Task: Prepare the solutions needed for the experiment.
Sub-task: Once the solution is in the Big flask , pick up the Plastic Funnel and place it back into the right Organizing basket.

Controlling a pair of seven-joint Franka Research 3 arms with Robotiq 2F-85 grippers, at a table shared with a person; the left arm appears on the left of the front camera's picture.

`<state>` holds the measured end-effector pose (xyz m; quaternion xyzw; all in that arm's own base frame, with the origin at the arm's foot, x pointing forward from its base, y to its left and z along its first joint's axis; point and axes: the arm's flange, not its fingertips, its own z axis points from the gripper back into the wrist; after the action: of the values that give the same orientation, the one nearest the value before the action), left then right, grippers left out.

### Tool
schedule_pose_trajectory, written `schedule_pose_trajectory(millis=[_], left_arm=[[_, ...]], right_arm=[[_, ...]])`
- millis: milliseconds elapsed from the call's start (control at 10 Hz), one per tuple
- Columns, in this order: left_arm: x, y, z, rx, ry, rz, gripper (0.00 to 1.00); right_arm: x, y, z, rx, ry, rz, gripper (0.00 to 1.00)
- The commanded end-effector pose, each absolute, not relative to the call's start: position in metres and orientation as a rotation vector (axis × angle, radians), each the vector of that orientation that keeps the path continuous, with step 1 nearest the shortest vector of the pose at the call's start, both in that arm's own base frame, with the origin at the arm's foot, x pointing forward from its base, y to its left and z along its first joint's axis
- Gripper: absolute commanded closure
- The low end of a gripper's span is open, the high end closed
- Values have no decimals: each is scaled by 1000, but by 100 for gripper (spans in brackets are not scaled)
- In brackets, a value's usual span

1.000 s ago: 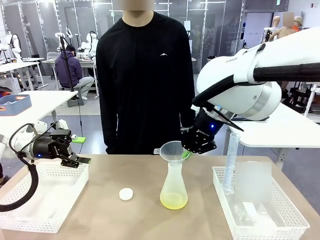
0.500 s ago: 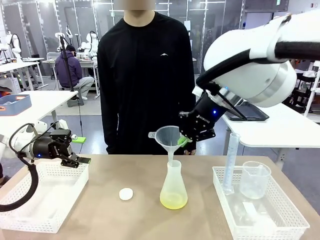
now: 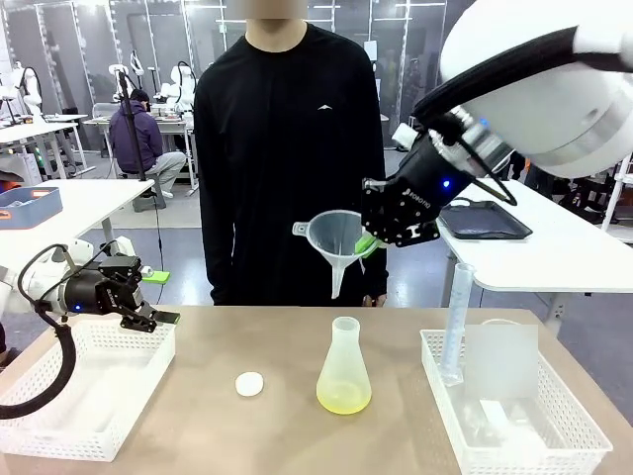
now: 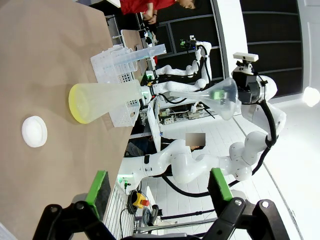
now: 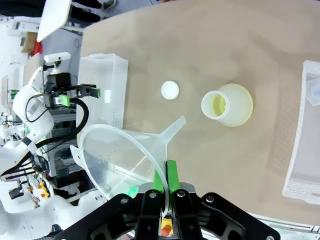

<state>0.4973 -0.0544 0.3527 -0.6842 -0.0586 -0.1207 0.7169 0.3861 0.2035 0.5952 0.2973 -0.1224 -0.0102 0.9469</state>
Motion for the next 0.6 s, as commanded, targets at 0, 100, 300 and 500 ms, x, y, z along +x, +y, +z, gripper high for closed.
schedule_pose_trajectory(millis=[0,100,300,500], left_arm=[[497,-55,354,-1512,-130,-269,0],[497,-55,354,-1512,-130,-269,0],[497,-55,354,-1512,-130,-269,0],[497,-55,354,-1512,-130,-269,0]], right_arm=[[380,192,594,623,-251,-4,100],[380,187,594,615,-251,-7,100],[382,166,593,591,-251,-26,100],[383,110,592,556,-227,-87,100]])
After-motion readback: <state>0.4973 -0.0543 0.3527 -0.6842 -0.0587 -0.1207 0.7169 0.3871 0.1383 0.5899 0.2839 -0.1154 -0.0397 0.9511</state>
